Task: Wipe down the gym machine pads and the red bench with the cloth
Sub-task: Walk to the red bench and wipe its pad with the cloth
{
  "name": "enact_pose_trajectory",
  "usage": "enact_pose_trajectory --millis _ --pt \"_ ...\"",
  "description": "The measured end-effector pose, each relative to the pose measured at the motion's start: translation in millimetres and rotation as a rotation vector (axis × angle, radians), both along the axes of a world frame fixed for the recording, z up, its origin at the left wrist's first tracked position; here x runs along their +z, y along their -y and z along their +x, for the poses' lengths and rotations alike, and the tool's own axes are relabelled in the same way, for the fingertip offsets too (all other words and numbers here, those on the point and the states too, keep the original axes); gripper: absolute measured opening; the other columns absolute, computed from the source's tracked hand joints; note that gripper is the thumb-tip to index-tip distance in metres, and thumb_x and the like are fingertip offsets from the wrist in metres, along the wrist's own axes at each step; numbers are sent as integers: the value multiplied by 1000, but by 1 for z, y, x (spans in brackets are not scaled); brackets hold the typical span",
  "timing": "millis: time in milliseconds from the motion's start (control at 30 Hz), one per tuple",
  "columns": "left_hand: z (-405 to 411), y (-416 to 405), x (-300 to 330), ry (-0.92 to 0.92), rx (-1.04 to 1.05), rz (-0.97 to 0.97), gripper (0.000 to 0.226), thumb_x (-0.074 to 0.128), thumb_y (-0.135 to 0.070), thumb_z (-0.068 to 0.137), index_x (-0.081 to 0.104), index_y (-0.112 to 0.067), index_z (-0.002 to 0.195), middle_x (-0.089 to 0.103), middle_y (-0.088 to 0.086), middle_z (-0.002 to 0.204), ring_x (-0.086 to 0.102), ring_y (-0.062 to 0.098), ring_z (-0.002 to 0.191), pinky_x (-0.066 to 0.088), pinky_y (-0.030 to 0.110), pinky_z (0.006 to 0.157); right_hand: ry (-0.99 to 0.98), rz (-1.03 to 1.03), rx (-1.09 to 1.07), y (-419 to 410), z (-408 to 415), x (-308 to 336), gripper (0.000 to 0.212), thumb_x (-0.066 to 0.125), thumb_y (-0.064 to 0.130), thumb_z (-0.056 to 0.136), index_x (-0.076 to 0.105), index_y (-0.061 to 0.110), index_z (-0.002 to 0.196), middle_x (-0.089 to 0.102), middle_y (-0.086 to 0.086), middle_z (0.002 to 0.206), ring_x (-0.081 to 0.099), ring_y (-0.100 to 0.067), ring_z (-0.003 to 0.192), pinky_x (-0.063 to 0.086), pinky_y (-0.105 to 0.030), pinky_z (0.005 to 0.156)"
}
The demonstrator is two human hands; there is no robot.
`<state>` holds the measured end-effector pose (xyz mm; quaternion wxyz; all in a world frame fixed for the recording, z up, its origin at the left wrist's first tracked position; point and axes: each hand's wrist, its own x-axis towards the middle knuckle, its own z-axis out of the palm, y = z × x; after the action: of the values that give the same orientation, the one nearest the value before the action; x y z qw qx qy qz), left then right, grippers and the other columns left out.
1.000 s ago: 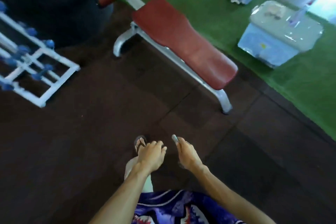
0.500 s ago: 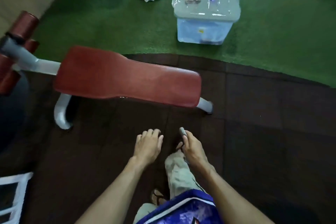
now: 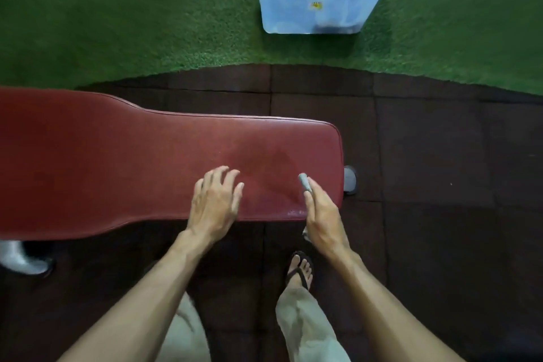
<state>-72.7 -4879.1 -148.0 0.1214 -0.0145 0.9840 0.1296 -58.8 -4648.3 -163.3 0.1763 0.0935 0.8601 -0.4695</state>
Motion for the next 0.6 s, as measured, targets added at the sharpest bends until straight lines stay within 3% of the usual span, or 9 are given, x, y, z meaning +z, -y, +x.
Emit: enact_pose_trajectory --millis 67,133,167,300,367,500,600 --pt "-26 22 -33 -54 -50 -38 45 45 -36 101 51 -14 140 46 15 149 42 32 140 37 48 110 -69 38 -66 8 -29 -26 46 38 24 108 37 16 154 40 -2 159 30 -13 150 18 -5 115" --pt "-50 45 -61 -95 -82 -74 54 37 -42 100 42 -15 147 34 16 157 31 33 147 30 51 116 -153 79 -112 25 -60 -51 47 36 23 109 32 13 155 30 -4 163 18 -18 154 13 -2 115" --pt "-60 56 -74 -112 -86 -87 57 34 -44 100 38 -16 150 27 16 161 25 33 150 25 52 118 -201 113 -115 41 -76 -65 48 34 23 109 30 12 156 26 -5 165 15 -20 155 14 -7 118" --pt "-76 84 -113 -179 -65 -154 66 27 -50 100 21 -17 157 9 13 167 9 28 155 9 51 123 -364 361 -59 137 -113 -112 55 27 33 108 24 7 157 11 -14 166 7 -33 155 14 -47 127" --pt "-76 88 -121 -193 -64 -168 67 25 -51 100 17 -18 158 7 12 167 7 27 155 5 50 123 -386 477 28 169 -93 -120 62 24 43 107 18 10 159 4 -11 167 1 -30 156 7 -46 128" --pt "-74 88 -119 -200 -61 -152 66 25 -50 101 17 -19 158 6 11 168 7 26 155 8 52 124 -388 580 313 98 -18 -118 57 28 38 107 18 18 160 9 -5 169 4 -26 157 13 -48 126" --pt "-74 86 -120 -189 -50 -202 68 22 -53 100 13 -19 159 3 10 168 4 26 156 8 52 124 -146 669 2 3 -37 -127 61 19 43 103 10 23 161 0 -2 170 -2 -25 157 13 -58 122"
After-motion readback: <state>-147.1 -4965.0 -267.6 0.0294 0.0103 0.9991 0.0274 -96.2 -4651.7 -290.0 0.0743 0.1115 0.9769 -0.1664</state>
